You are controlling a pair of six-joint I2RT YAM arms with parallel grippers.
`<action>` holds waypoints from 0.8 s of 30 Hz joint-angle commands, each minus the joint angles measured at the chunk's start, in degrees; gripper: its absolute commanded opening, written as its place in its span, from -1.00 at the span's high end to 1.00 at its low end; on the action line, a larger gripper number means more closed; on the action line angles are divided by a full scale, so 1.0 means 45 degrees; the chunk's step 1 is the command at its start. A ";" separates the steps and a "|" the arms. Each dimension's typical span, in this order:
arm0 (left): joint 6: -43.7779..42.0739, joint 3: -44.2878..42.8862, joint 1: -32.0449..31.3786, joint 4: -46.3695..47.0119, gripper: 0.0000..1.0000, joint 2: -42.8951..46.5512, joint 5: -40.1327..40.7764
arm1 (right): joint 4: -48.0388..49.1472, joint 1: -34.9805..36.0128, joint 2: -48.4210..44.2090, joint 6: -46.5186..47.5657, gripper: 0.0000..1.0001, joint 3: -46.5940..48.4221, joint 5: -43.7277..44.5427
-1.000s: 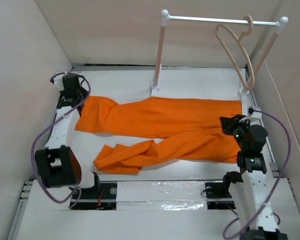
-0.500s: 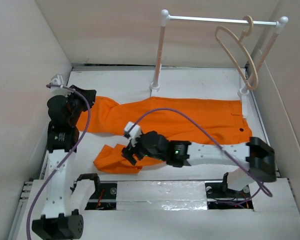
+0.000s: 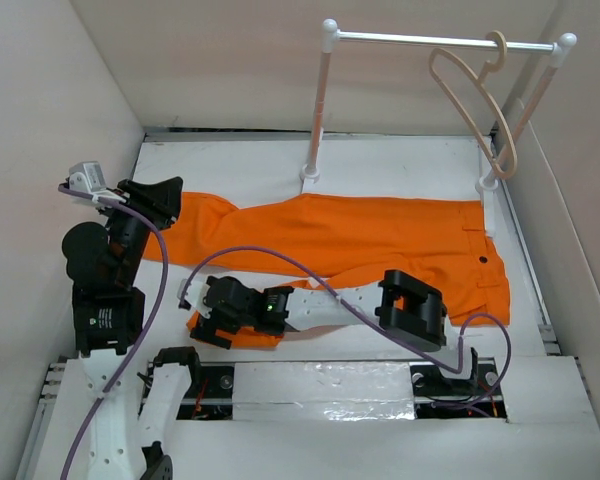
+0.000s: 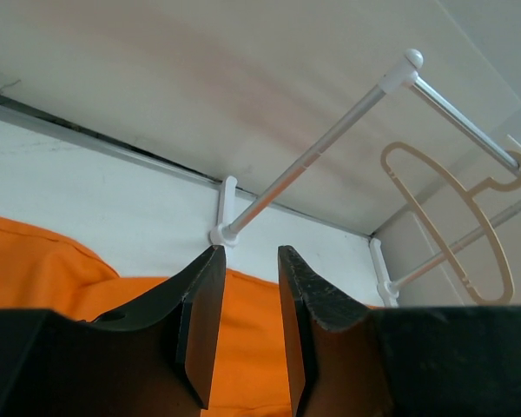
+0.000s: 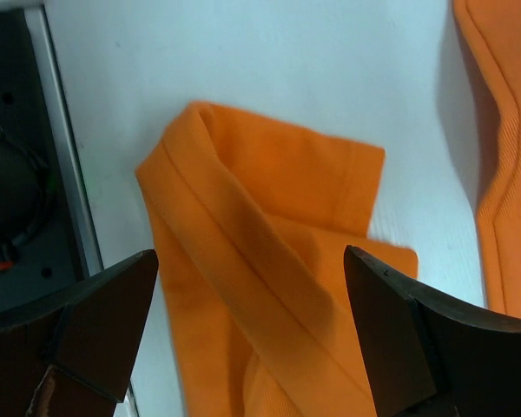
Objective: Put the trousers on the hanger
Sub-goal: Flatten out the trousers at the center of the board.
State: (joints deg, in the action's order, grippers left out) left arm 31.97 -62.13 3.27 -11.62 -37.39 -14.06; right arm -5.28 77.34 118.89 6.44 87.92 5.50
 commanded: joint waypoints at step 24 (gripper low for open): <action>0.0572 0.0291 0.0055 0.1133 0.40 -0.1183 -0.2459 | 0.3712 -0.3843 -1.0825 -0.3181 1.00 -0.6501 0.3330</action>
State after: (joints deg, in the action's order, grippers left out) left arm 33.10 -60.42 3.27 -11.94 -41.19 -21.23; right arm 3.68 64.73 79.13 -0.27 68.20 14.94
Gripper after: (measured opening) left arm 0.302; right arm 0.042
